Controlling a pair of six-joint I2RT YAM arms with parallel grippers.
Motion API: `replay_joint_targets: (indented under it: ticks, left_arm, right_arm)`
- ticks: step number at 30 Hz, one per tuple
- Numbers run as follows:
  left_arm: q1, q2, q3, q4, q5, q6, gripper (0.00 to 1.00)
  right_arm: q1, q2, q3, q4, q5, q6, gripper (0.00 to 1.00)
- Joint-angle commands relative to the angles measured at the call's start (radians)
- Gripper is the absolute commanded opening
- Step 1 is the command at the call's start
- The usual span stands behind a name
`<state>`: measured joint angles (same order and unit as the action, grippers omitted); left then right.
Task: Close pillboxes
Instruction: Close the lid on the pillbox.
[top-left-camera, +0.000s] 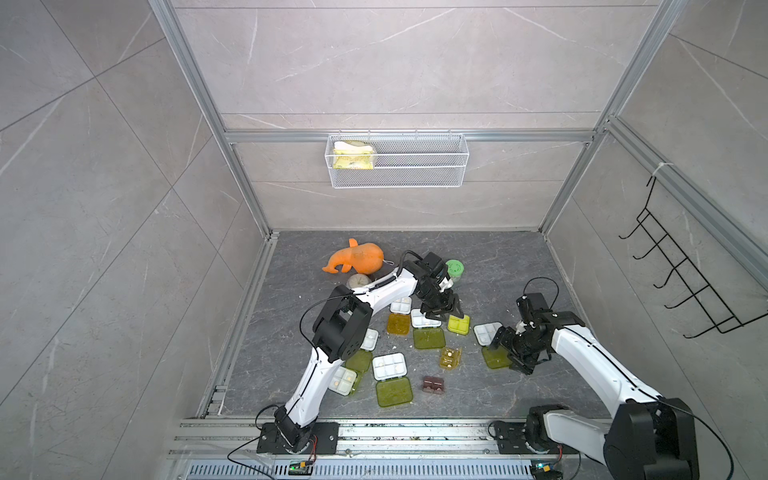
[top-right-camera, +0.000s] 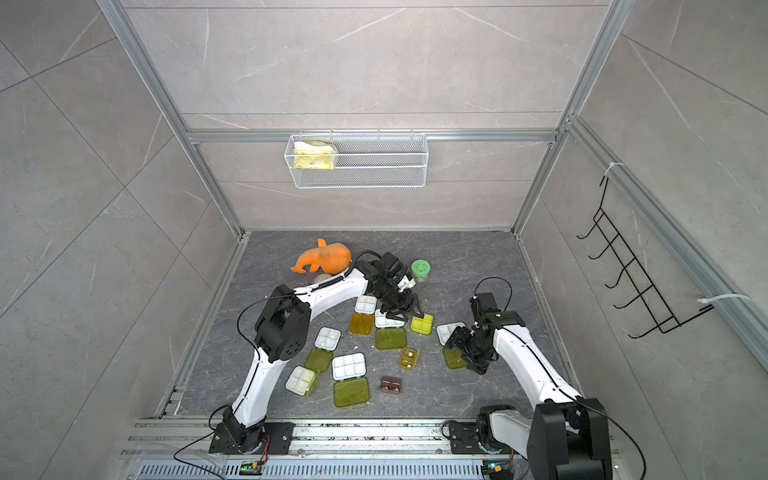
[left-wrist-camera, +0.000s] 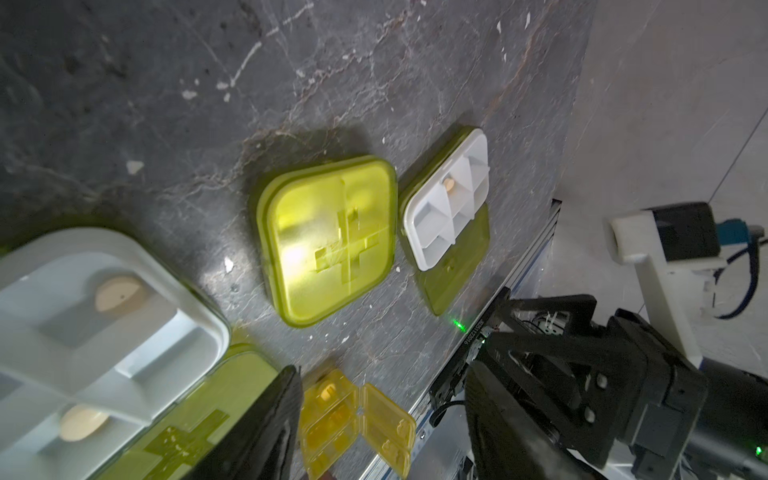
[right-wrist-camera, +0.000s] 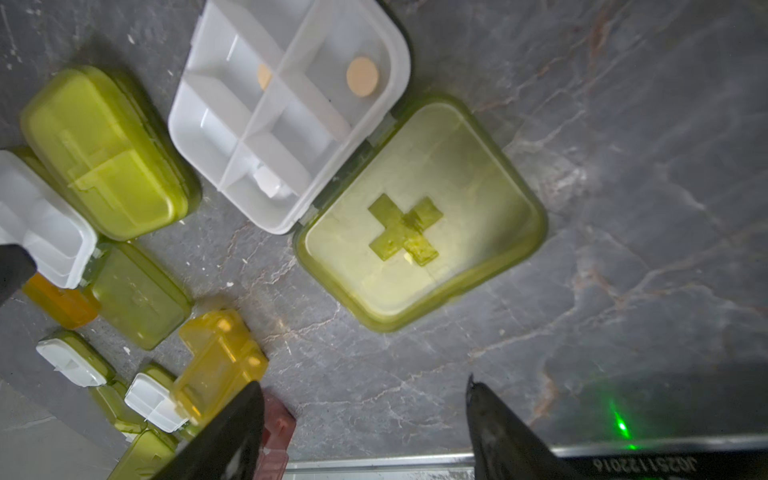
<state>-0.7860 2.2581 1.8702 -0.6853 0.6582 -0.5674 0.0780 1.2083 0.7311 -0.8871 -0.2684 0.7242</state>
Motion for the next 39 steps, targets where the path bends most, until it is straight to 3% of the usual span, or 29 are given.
replay_joint_targets:
  ticks: [1,9,15,28,39]
  left_arm:
    - [0.016,-0.092,0.040,-0.058,0.007,0.080,0.64]
    - [0.050,-0.102,0.043,-0.097,-0.008,0.090,0.64]
    - [0.051,-0.194,-0.115,-0.078,-0.020,0.099,0.61]
    - [0.050,-0.421,-0.483,0.058,-0.002,0.081,0.45]
    - [0.036,-0.384,-0.513,0.102,0.021,0.065,0.33]
  right_arm:
    - [-0.004,0.051,0.006,0.116,-0.030,0.018,0.78]
    - [-0.004,0.105,0.060,0.127,-0.082,-0.010,0.76]
    - [0.019,0.003,0.033,0.127,-0.145,0.038,0.75]
    - [0.349,-0.055,0.044,0.134,-0.008,0.210,0.72]
    - [0.440,0.043,0.108,0.155,0.022,0.205,0.72]
